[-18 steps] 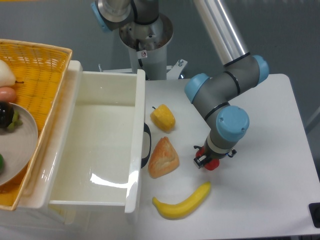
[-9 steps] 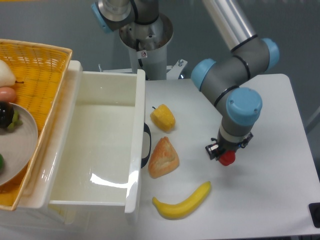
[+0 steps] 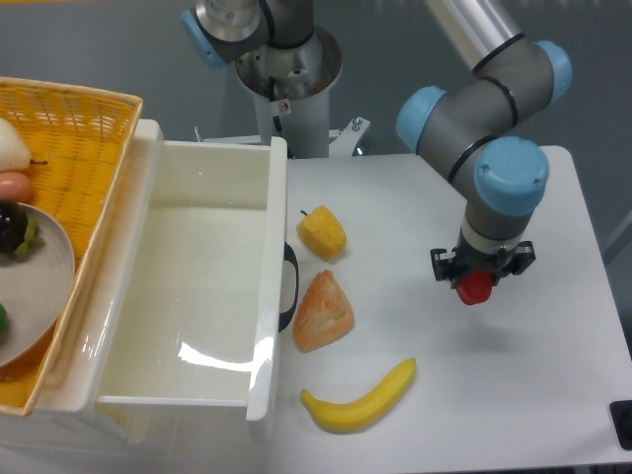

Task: Pick up the red pepper
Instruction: 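Lift the gripped red pepper up off the table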

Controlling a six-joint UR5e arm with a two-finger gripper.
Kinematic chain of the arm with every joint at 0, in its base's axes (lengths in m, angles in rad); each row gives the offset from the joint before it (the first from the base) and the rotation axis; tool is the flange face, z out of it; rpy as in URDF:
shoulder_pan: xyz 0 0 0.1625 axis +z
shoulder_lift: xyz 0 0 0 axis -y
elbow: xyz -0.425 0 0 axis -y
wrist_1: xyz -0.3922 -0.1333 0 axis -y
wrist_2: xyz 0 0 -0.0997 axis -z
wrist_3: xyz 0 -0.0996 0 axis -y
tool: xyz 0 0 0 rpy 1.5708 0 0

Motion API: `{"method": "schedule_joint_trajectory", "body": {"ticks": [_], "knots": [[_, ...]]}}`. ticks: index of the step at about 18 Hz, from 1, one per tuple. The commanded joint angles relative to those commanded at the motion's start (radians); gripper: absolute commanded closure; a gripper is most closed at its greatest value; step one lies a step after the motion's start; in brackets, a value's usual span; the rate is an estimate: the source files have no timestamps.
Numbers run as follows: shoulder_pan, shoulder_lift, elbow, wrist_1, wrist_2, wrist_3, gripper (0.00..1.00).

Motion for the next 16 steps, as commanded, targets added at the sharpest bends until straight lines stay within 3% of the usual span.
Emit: {"method": "schedule_joint_trajectory", "body": {"ticks": [5,8,16], "knots": [[0.006,-0.008,0.077,-0.106,-0.045,0.078,0.8],[0.006,-0.011,0.079,-0.115,-0.062,0.137,0.8],[0.008,-0.026,0.077,-0.114,-0.083,0.14,0.8]]}}
